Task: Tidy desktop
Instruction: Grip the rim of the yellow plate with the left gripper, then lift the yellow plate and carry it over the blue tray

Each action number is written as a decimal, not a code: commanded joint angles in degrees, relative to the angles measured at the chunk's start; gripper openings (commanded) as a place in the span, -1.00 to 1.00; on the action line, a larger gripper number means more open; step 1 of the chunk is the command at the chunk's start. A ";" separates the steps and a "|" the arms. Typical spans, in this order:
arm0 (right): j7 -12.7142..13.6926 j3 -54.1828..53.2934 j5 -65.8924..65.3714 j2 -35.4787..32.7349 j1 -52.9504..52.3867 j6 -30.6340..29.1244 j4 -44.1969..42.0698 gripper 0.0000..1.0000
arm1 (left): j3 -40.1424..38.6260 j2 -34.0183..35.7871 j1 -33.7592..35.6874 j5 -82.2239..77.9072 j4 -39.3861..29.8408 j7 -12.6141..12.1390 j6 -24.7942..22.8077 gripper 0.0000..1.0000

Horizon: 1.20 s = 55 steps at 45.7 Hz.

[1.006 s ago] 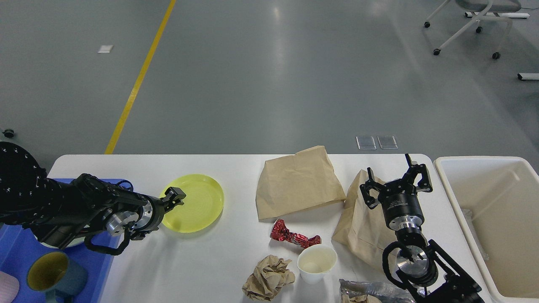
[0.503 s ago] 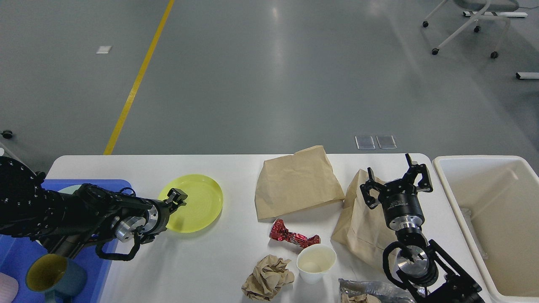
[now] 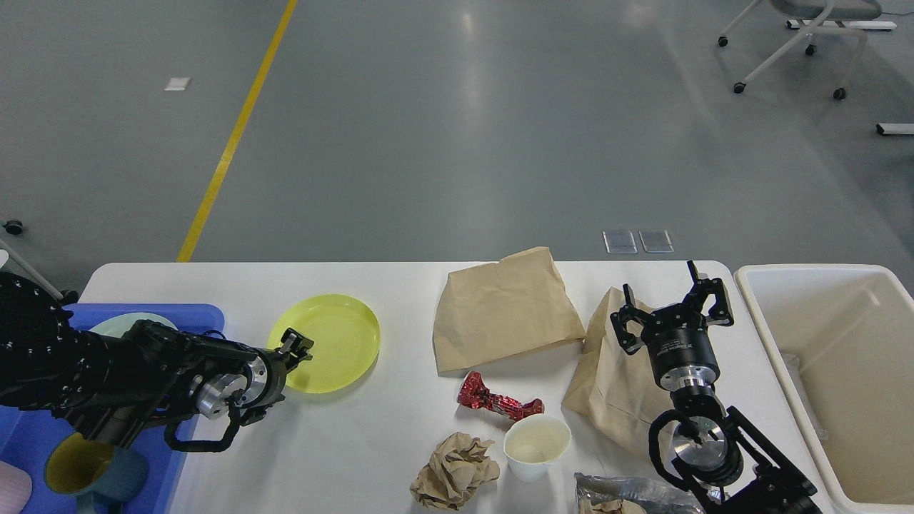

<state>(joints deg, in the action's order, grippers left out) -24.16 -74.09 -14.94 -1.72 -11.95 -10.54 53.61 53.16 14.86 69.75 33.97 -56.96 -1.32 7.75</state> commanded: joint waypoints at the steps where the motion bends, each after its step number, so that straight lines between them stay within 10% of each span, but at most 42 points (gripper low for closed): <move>1: 0.08 0.00 0.00 -0.04 0.00 0.00 0.00 1.00 | -0.07 0.08 -0.05 0.30 0.00 0.01 0.08 0.32; 25: -0.01 0.00 0.00 0.05 0.00 0.00 0.00 1.00 | 0.46 0.08 -0.49 5.84 -1.31 0.01 -0.36 -0.45; 55: -0.01 0.00 0.00 -0.04 0.00 0.08 0.00 1.00 | 0.46 0.26 -0.40 8.48 -1.40 0.09 -1.07 -0.71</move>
<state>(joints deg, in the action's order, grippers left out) -24.16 -74.09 -14.94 -1.76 -11.97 -10.54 53.61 53.59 15.21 69.30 42.45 -58.40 -1.23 6.74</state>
